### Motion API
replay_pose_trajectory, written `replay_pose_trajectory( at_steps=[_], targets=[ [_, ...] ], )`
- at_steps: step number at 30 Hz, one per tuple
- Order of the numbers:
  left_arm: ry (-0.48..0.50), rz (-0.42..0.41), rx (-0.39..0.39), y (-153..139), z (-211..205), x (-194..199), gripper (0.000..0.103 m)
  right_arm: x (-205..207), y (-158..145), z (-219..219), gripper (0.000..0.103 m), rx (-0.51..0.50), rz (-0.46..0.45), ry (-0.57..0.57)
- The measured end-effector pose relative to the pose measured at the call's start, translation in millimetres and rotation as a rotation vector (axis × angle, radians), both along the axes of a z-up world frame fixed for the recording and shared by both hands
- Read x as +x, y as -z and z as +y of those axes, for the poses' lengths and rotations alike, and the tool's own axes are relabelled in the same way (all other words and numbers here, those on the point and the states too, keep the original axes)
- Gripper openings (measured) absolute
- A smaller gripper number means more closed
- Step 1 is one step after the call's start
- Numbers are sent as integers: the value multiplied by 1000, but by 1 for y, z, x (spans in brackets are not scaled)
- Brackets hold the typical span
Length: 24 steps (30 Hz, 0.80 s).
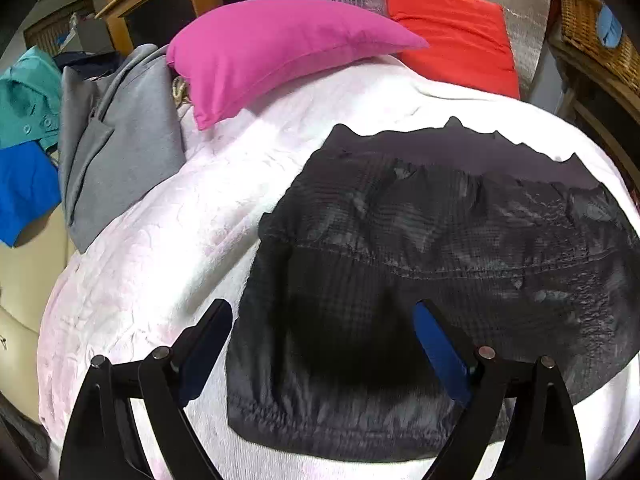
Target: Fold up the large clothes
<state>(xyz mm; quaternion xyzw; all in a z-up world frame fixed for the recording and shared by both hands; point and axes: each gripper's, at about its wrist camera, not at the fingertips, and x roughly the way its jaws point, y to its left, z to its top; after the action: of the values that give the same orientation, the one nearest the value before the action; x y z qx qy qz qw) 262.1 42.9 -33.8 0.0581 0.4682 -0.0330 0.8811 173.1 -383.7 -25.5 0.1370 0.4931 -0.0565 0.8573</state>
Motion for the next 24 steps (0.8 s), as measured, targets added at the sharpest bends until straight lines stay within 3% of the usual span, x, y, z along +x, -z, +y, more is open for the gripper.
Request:
replay_pose_trajectory(
  at_steps=[18,21,24],
  targets=[
    [11,-29,-47,-17,4,-34,93,-23,2,1,93,66,-36,-4],
    [15,-12,-64,-2,2,-31,93,-22,22,-8,93,69,-10,11],
    [-25,108,-53,34,9,-18,93,-25,40,-24,93,101,17,50]
  ],
)
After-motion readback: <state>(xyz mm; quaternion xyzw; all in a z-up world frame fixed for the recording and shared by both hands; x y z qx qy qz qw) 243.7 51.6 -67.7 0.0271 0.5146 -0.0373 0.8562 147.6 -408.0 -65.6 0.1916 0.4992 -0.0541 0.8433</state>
